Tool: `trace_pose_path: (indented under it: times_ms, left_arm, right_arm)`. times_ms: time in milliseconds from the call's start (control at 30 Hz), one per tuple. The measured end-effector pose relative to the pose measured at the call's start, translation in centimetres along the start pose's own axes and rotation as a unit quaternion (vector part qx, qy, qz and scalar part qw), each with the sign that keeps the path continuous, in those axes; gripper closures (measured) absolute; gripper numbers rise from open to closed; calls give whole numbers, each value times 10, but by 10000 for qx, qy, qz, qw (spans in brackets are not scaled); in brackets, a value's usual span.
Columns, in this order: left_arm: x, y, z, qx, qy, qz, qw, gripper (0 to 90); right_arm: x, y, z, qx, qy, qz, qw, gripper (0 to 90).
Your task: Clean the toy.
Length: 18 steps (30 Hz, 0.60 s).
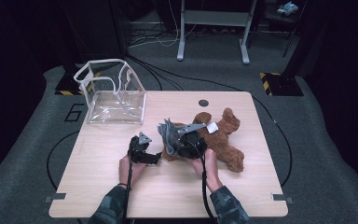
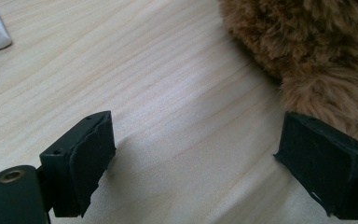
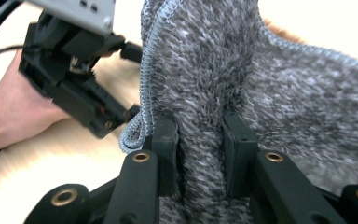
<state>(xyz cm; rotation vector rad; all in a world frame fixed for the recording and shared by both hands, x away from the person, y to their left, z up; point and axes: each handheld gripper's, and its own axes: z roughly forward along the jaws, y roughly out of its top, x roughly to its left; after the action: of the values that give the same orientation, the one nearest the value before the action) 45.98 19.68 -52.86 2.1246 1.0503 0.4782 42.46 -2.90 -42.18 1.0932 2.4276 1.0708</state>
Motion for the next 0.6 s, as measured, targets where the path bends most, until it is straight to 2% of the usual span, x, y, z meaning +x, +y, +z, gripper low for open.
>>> trace_pose_path:
  times_ms: [133,267,400,500,533,600]
  left_arm:
    - [0,0,0,8,-8,34,10000,103]
    - [0,0,0,-16,7,-18,10000,103]
    - [0,0,0,-26,7,-20,10000,103]
    - [0,0,0,-27,7,-18,10000,103]
    - [0,0,0,-25,6,-18,10000,103]
    - [0,0,0,-26,8,-19,10000,103]
  right_arm:
    - [2,-12,11,188,115,-10,9998,709]
    - [4,-24,23,350,202,12,9992,708]
    - [5,-35,34,539,243,108,9982,708]
    - [4,-40,39,651,305,102,9974,707]
    - [5,-41,39,672,291,189,9971,707]
    - [5,-41,37,641,304,122,9974,707]
